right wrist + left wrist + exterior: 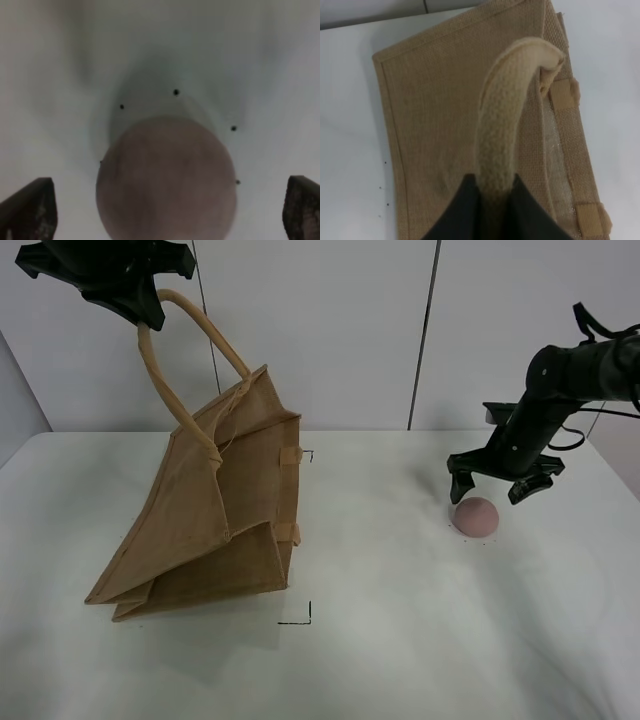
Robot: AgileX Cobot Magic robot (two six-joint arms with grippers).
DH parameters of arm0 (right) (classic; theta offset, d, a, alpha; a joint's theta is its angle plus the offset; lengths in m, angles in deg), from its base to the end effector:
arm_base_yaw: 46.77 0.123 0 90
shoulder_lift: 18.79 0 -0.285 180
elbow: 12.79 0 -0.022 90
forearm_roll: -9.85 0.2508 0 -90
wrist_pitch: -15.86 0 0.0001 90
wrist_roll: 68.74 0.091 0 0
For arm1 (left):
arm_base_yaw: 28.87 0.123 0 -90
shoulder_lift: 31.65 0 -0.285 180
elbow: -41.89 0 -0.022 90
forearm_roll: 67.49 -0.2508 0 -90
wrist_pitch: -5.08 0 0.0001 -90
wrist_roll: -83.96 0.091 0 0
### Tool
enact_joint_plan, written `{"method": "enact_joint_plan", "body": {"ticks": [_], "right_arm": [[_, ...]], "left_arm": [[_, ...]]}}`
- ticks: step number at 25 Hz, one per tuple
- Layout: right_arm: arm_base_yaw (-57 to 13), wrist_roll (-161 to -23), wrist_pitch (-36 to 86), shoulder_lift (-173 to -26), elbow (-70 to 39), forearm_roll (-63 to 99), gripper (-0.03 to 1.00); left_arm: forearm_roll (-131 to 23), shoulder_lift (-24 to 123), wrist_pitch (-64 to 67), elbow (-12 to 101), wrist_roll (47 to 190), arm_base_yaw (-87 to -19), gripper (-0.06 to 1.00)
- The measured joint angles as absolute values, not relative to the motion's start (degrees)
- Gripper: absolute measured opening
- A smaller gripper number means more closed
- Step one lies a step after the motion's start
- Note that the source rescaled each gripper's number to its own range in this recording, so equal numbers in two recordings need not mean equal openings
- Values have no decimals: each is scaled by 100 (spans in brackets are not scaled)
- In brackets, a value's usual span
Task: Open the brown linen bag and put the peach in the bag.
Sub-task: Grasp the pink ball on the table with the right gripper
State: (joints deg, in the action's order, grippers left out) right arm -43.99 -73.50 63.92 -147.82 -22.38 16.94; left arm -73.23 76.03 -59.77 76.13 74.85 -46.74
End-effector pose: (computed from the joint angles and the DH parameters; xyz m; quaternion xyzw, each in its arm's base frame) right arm 0.4276 0.0291 0.1519 -0.0292 0.9924 0.0483 0.1095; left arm 0.3652 -0.1091 0.4195 0.0750 0.9303 -0.0344 0.3574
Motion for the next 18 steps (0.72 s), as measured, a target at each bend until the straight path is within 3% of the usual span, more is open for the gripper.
{"method": "enact_joint_plan", "body": {"ticks": [14, 16, 18], "right_arm": [[-4399, -7524, 6410, -15358, -2279, 1816, 99], [-4399, -7524, 6390, -15374, -2279, 1804, 92], [-4399, -7524, 6362, -15374, -2279, 1797, 75]], "left_arm": [[-7323, 7603, -5961, 7613, 7502, -4674, 0], [-7323, 7603, -5961, 7613, 7502, -4674, 0], [-7323, 7603, -5961, 7613, 7502, -4674, 0]]}}
